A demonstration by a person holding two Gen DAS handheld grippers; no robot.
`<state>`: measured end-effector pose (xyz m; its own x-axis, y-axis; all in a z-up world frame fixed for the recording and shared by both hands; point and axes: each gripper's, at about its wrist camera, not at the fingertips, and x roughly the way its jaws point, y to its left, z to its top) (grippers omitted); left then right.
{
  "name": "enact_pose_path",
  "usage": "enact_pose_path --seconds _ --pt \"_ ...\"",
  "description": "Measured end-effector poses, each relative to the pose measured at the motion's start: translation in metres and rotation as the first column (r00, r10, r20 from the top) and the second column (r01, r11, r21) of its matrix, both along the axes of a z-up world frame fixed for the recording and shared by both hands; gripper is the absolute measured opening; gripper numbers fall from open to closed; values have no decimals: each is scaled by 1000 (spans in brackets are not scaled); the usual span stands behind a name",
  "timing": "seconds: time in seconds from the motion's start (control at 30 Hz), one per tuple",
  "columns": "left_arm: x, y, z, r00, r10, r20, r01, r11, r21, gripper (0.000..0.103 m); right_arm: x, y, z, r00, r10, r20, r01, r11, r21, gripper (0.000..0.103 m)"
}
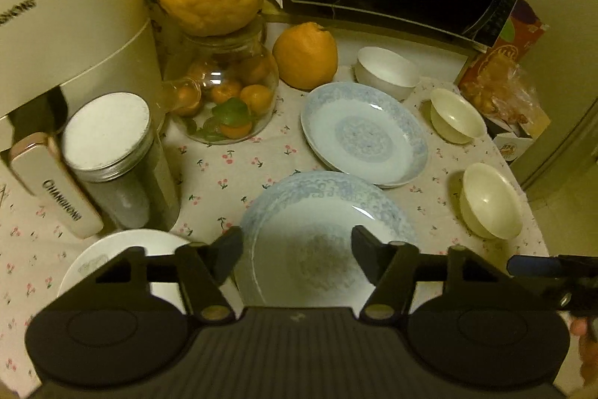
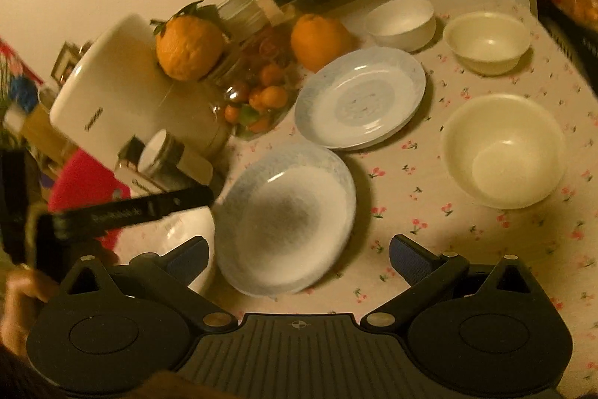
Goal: Organize plates and bowls
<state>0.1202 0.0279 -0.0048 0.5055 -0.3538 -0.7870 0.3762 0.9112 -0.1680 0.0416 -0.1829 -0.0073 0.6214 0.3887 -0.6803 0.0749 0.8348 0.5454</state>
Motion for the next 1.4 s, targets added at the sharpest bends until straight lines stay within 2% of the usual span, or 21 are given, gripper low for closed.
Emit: enact_pose_path --seconds 0.13,0.37,0.47,0.53,0.63,0.77,0.9,1.13,1.4 --pt "10 0 -8 1000 -18 22 17 999 40 52 14 -9 -18 996 -66 -64 71 995 70 97" --pt "24 -7 -29 1000 -24 -17 26 992 124 40 32 -4 -38 986 -104 -129 110 993 37 88" --pt "29 -6 -34 999 0 -33 4 992 126 35 36 1 -44 981 -114 -156 117 993 8 79" --pt "32 -7 -36 999 10 -36 -5 992 128 31 40 5 -48 980 -102 -174 105 994 10 64" --pt "33 -10 -38 999 15 -30 -11 991 132 31 43 9 -52 979 -89 -183 94 995 15 51" --pt "32 -14 -41 1000 10 -7 -8 986 165 30 45 9 -57 976 -104 -191 112 993 33 39" --pt "34 -12 -45 999 38 -3 -37 983 178 18 47 2 -63 970 -134 -205 148 987 59 28" --pt "37 -8 -53 998 56 -31 -50 982 181 13 48 -3 -71 966 -149 -213 168 983 76 17" --pt "34 -8 -53 998 50 -32 -43 981 190 9 46 -4 -70 970 -137 -201 149 988 47 14"
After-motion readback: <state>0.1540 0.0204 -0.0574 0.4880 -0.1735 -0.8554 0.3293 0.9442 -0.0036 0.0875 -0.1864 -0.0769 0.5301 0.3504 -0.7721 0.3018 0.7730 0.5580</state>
